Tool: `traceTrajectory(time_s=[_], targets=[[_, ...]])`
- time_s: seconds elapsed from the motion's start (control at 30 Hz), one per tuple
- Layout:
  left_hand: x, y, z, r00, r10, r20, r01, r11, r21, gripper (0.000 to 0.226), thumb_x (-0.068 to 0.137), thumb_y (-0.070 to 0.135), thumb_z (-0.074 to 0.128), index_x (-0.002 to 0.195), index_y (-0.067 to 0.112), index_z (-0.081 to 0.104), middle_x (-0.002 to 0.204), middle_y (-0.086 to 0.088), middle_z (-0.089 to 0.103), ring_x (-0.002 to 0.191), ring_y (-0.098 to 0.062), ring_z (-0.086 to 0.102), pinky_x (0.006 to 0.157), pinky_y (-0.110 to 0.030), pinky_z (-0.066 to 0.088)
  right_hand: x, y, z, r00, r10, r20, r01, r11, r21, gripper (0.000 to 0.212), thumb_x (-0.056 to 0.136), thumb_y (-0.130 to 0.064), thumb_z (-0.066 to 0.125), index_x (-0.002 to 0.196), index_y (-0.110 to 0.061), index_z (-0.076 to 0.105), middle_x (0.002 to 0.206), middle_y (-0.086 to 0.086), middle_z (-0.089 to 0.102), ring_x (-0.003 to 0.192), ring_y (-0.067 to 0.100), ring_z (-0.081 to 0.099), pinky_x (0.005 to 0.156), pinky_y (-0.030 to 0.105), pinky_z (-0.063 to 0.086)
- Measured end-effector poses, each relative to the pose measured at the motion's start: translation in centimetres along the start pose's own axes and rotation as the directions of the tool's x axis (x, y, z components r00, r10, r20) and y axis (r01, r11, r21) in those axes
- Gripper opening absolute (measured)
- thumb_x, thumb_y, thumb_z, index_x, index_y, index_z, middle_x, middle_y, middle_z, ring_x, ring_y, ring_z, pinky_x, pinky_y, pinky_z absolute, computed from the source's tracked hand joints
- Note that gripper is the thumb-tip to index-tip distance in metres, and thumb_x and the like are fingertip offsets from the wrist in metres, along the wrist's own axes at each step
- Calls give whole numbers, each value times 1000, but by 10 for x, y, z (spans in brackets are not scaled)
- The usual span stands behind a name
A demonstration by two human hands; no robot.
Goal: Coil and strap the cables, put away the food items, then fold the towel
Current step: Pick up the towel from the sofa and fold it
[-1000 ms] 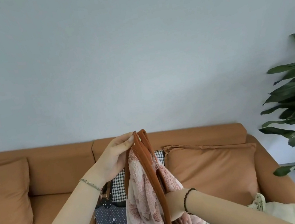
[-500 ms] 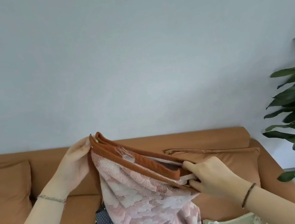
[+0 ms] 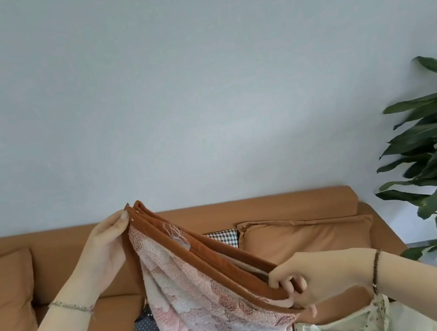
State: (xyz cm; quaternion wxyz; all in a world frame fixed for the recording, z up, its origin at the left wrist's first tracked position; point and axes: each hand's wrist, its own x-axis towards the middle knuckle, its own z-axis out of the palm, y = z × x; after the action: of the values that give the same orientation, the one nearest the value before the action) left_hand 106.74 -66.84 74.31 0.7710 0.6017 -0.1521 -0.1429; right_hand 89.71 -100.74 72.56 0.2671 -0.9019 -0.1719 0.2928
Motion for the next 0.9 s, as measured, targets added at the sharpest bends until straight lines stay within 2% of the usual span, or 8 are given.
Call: traceTrajectory(time_s=[0.07, 0.2, 0.33, 0.47, 0.63, 0.73, 0.8, 0.9], targets=[[1, -1, -1, 1000, -10, 17, 10, 999, 35, 32, 96, 20, 49, 103, 0, 74, 107, -21, 71, 100, -31, 69, 87, -34, 59, 0, -1, 3, 996, 72, 56, -61, 983, -175, 35, 95, -10, 47, 120, -32, 54, 99, -16, 61, 69, 17, 70, 76, 34, 58], [3, -3, 1, 999, -24, 40, 21, 997, 77, 40, 98, 19, 50, 118, -14, 61, 122, -30, 64, 113, -38, 63, 102, -46, 48, 9, 3, 8, 995, 10, -96, -73, 726, -684, 28, 97, -11, 44, 116, -28, 56, 105, -2, 66, 86, 26, 64, 71, 39, 51], [3, 1, 3, 1000, -6, 21, 6, 999, 40, 32, 98, 20, 49, 105, 2, 75, 117, -23, 70, 110, -33, 67, 91, -33, 58, 8, 15, 8, 993, 46, -108, -91, 887, -452, 19, 99, -14, 43, 108, -30, 49, 102, -8, 62, 91, 18, 59, 80, 40, 48], [6, 4, 1, 1000, -1, 21, 0, 999, 33, 38, 102, 22, 46, 118, -7, 64, 123, -26, 66, 117, -36, 64, 100, -40, 54, 10, 24, 17, 985, 110, -134, -135, 971, -195, 23, 105, -22, 36, 119, -38, 45, 79, -9, 70, 74, 4, 69, 80, 37, 55], [10, 5, -3, 999, 16, -46, -16, 1000, 16, 44, 102, 24, 48, 132, -8, 57, 133, -22, 63, 128, -32, 59, 112, -46, 41, 4, 29, -4, 859, 50, -509, -70, 997, -21, 18, 96, -19, 60, 103, -35, 56, 76, -15, 69, 43, 9, 61, 56, 27, 53], [11, 9, -1, 991, 67, -118, -61, 996, 59, 43, 99, 27, 53, 128, -4, 60, 132, -21, 64, 124, -28, 61, 110, -43, 43, -5, 22, -24, 778, 9, -628, -12, 1000, -1, 28, 85, -17, 67, 87, -38, 49, 58, -10, 61, 44, 7, 48, 51, 26, 44], [10, 15, -1, 983, 121, -135, -93, 976, 199, 32, 95, 28, 60, 116, 6, 68, 123, -16, 69, 114, -24, 67, 100, -38, 50, -10, 22, -33, 742, -151, -653, -56, 957, -285, 14, 81, -33, 57, 86, -37, 44, 51, -9, 54, 43, 8, 42, 50, 28, 39], [9, 24, 0, 980, 196, -21, -154, 826, 543, 6, 90, 19, 71, 93, 23, 70, 102, 6, 74, 95, -12, 72, 81, -20, 53, -20, 36, -52, 753, -422, -504, -196, 588, -785, 14, 82, -42, 42, 80, -30, 49, 46, -7, 50, 36, 19, 49, 40, 23, 27]])
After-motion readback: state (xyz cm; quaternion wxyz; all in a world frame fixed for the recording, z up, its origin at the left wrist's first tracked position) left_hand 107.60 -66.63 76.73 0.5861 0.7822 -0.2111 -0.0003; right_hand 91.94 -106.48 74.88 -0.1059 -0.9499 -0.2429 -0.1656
